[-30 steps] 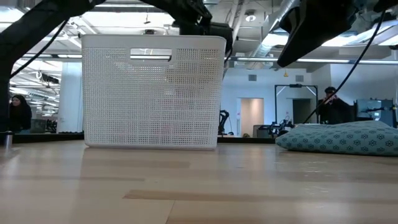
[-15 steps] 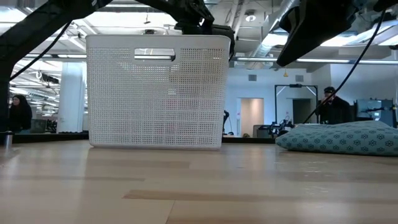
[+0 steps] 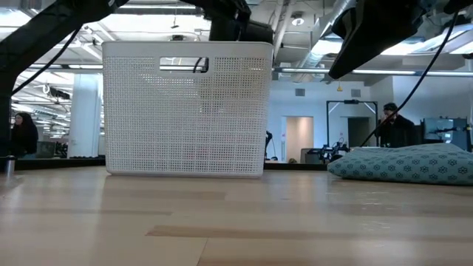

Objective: Pick & place medical supplies in basket/bin
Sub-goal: Return to Home Position

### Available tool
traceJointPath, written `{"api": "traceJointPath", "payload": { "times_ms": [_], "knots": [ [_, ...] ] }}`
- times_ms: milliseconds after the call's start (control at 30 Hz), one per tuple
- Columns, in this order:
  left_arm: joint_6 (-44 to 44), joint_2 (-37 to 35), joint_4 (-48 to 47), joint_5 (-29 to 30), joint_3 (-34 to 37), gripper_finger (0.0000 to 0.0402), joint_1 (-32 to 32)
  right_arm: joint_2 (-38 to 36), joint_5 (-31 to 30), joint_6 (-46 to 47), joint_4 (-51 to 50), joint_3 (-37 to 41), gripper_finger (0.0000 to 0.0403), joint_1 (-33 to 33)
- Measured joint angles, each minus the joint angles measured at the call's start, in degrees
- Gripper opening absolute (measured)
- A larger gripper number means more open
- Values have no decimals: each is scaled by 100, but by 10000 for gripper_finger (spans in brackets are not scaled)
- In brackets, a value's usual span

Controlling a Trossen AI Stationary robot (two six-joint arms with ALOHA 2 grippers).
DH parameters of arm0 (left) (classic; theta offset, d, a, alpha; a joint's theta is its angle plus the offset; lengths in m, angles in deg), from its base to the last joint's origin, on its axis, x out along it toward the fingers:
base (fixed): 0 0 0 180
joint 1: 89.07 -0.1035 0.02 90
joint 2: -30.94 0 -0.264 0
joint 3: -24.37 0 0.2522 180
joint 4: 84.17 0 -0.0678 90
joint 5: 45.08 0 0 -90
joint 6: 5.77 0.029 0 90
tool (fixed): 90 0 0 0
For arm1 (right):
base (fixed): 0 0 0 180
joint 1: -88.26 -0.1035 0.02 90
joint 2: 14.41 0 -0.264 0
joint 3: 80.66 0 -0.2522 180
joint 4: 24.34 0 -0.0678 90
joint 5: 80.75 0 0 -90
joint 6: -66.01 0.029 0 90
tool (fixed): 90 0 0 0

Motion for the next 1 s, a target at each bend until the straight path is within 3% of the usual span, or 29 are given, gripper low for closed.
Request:
{"api": "traceJointPath", "payload": {
  "times_ms": [267, 567, 767, 1000],
  "knots": [
    [-90, -102, -38, -364, -1212, 192, 29, 0, 0, -37, -19, 2, 0, 0],
    [-216, -743, -38, -476, -1066, 86, 210, 0, 4, -37, -35, 2, 0, 0],
    [-236, -1264, -69, -584, -1181, 9, 660, 0, -2, -56, -46, 2, 0, 0],
    [-630, -2380, -58, 305, -1164, 10, 1508, -232, -1008, 115, -455, -430, 0, -133]
  ]
}}
